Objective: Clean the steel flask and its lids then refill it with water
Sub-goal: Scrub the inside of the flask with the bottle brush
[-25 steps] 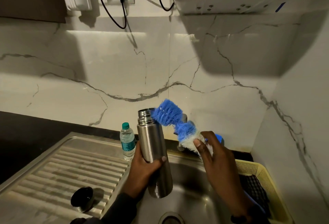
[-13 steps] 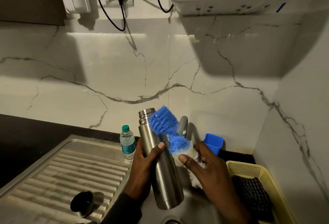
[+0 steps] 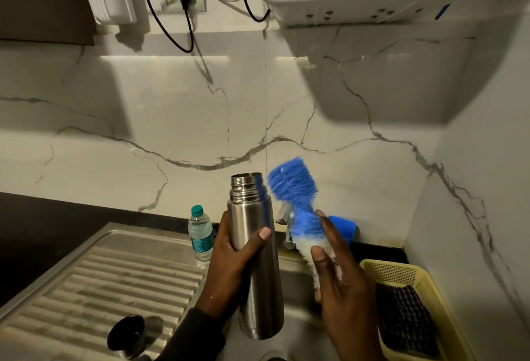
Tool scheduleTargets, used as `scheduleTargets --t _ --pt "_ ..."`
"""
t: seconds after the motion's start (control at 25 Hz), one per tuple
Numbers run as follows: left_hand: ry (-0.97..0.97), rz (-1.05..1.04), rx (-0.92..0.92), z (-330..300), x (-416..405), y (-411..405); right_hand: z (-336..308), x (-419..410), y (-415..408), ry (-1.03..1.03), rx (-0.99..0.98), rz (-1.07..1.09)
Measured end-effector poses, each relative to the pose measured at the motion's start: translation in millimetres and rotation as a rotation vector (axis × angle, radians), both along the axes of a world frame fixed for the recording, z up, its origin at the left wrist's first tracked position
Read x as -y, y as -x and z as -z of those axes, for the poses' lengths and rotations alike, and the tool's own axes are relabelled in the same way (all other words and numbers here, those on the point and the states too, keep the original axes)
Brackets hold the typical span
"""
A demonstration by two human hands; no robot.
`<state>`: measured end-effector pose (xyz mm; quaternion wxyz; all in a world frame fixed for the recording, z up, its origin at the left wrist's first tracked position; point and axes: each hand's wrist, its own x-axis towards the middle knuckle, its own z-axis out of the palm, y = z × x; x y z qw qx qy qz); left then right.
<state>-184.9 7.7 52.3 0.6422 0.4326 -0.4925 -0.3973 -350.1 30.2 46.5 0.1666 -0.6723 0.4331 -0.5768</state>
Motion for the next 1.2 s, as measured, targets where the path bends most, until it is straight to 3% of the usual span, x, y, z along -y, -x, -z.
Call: scheduleTargets --t 0.12,0.36,0.48,0.6,0.8,0.88,1.0,1.2 --pt "-0.029 0.013 -0.080 3.2 0.4 -1.5 -1.6 -0.1 -0.8 -0.019 -0.062 -0.036" --pt "-0.056 0.125 -0.178 10.6 -1.0 -6.8 -8.3 3.5 6.1 -0.191 0.049 -0.186" --pt "-0.069 0.271 -0.093 14.4 -3.9 -9.4 -14.7 9.3 17.7 -0.304 0.101 -0.227" --pt "-0.025 0.306 0.180 12.4 -8.6 -18.0 -32.6 11.3 36.8 -0.416 0.121 -0.343" --pt "0.085 0.107 0.973 -1.6 -6.9 -38.2 -66.4 27.3 84.3 -0.307 -0.394 -0.204" --pt "0.082 -0.051 1.161 -1.2 -4.9 -35.7 -76.1 27.1 87.7 -0.214 -0.573 -0.155" --pt "0.073 -0.186 1.134 4.6 -1.6 -26.7 -74.2 18.1 74.6 -0.051 -0.708 -0.036" --pt "-0.003 -0.191 0.839 3.6 -1.8 -20.0 -44.3 13.2 70.6 0.097 -0.631 -0.025"
